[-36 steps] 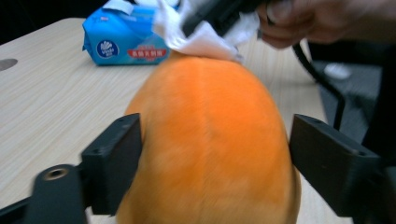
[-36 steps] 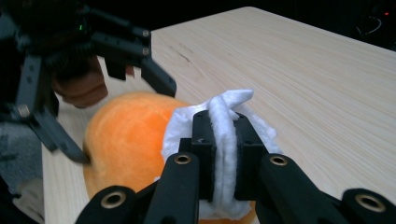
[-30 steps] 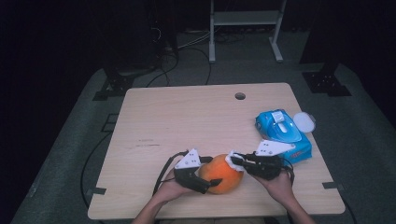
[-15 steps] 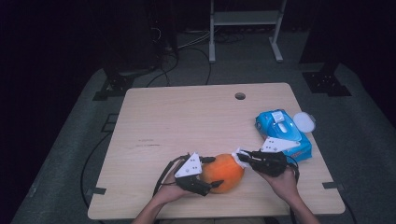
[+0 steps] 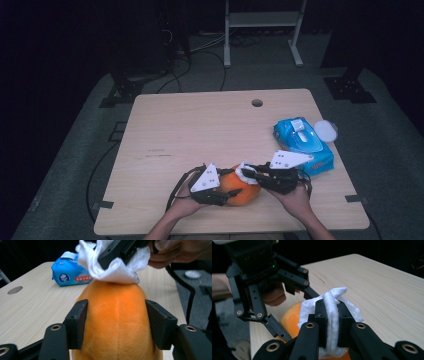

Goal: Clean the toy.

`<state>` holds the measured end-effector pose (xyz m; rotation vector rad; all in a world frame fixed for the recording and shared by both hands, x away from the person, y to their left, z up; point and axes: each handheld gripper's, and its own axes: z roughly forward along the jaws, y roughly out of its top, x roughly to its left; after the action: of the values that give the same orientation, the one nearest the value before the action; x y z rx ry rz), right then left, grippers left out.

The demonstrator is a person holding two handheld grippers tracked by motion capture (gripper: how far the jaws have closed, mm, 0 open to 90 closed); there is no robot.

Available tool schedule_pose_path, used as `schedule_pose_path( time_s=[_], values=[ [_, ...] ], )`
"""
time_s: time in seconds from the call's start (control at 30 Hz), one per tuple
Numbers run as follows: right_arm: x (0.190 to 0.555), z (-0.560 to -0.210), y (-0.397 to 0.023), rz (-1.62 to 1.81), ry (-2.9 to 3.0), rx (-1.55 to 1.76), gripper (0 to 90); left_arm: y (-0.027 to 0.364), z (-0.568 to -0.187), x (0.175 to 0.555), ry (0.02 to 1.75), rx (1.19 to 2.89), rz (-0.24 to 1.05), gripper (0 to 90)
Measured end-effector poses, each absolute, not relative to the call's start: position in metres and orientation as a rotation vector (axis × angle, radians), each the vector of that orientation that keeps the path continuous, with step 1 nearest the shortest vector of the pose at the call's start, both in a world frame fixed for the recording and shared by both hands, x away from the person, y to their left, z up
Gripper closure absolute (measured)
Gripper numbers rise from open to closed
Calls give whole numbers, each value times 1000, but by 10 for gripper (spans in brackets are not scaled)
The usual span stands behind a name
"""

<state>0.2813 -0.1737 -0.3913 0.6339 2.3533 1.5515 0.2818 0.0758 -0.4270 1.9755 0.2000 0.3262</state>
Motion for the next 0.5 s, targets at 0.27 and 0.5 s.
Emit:
schedule_pose_path(
  time_s=[0.27, 0.5],
  values=[
    [294, -403, -201, 1497, 2335, 763, 813, 81, -437, 297, 331, 1983, 170, 104],
    [282, -392, -179, 1554, 2332, 673, 814, 76, -431, 288, 260, 1974, 265, 351]
  ],
)
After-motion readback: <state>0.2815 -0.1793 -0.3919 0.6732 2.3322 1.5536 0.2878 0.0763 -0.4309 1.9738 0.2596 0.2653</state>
